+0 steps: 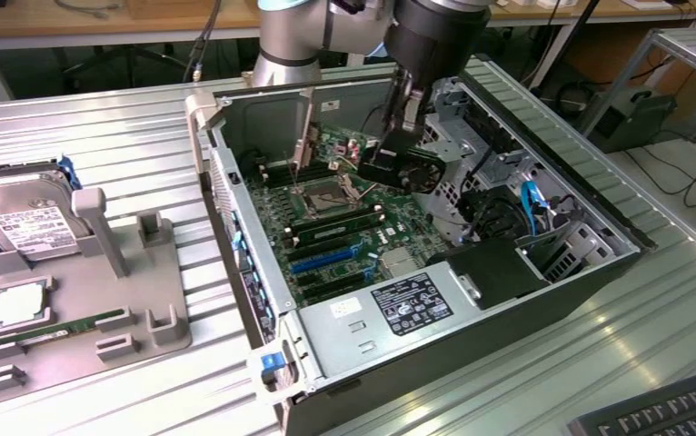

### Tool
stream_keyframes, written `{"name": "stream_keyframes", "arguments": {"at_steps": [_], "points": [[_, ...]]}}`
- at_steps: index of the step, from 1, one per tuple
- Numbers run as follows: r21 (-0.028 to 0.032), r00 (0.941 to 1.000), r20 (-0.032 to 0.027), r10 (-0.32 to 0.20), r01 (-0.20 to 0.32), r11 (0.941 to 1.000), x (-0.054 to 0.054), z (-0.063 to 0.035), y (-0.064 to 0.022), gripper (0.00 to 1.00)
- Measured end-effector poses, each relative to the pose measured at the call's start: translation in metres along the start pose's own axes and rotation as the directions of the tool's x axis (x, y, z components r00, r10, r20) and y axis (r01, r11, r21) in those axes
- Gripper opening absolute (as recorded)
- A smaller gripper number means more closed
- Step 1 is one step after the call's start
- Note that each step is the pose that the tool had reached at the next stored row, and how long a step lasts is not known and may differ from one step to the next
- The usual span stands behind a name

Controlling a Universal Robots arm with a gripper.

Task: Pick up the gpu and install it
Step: 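Insert the gpu into the slot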

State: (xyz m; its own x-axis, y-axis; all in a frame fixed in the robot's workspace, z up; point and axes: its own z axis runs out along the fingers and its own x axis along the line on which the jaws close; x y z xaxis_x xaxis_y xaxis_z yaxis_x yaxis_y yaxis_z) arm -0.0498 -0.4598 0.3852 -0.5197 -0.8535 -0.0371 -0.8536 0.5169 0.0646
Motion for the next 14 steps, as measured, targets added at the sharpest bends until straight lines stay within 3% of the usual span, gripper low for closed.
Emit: {"name": "stream_keyframes", "arguments": {"at_steps": [3, 8, 10, 14], "points": [[0.0016, 0.9985, -0.0015, -0.055, 0.055, 0.9985, 0.0000, 0.0003, 0.0000, 0.26], [0.0040, 0.9884, -0.0041, -0.152, 0.152, 0.9884, 0.0000, 0.0010, 0.0000, 0.26], [0.0048, 0.9826, -0.0051, -0.186, 0.186, 0.9826, 0.0000, 0.0013, -0.0001, 0.26], [0.0064, 0.9629, -0.0078, -0.270, 0.270, 0.9629, 0.0000, 0.0019, -0.0001, 0.26]]}}
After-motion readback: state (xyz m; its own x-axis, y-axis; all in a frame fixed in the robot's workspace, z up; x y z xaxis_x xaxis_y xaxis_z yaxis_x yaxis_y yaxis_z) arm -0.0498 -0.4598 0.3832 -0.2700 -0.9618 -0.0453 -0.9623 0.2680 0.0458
